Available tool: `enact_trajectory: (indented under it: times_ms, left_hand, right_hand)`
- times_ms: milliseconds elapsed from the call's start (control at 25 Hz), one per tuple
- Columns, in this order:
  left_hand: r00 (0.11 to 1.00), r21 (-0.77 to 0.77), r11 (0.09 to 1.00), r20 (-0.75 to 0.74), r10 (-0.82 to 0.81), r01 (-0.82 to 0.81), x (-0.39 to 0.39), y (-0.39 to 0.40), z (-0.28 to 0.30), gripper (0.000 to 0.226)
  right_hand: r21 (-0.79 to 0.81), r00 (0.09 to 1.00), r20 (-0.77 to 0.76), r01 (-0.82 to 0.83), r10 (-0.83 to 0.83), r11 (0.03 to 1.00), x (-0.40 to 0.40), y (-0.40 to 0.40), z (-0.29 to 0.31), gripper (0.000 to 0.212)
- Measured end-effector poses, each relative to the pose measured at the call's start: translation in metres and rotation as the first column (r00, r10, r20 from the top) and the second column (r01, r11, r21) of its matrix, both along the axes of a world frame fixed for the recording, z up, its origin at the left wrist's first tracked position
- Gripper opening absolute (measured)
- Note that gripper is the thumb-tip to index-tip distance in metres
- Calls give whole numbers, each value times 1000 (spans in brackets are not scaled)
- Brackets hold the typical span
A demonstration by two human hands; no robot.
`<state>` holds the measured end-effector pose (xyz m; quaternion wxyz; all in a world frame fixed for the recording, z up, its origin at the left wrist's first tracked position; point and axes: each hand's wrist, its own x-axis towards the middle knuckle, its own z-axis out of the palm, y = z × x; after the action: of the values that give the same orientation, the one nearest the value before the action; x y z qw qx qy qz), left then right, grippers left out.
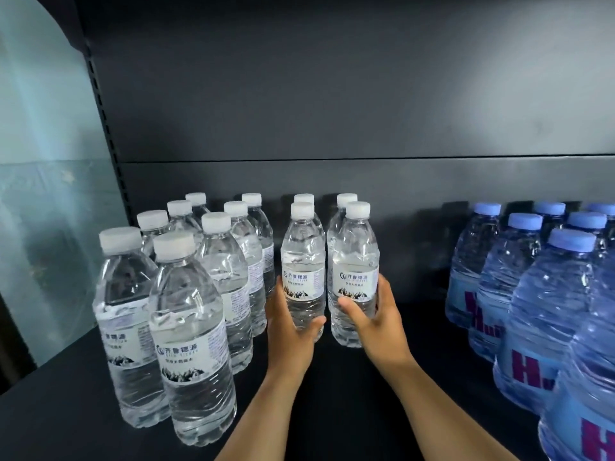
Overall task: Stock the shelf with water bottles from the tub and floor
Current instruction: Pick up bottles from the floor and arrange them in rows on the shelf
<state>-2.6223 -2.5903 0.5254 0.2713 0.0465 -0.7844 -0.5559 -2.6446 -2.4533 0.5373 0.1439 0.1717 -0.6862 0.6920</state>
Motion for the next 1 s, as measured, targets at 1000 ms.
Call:
enact_trajectory:
  times_ms: [1000]
  left_hand:
    - [965, -219, 969, 206, 163, -117, 17, 5, 50, 65]
  right_hand:
    - [430, 979, 47, 161, -200, 889, 13, 18, 38, 62]
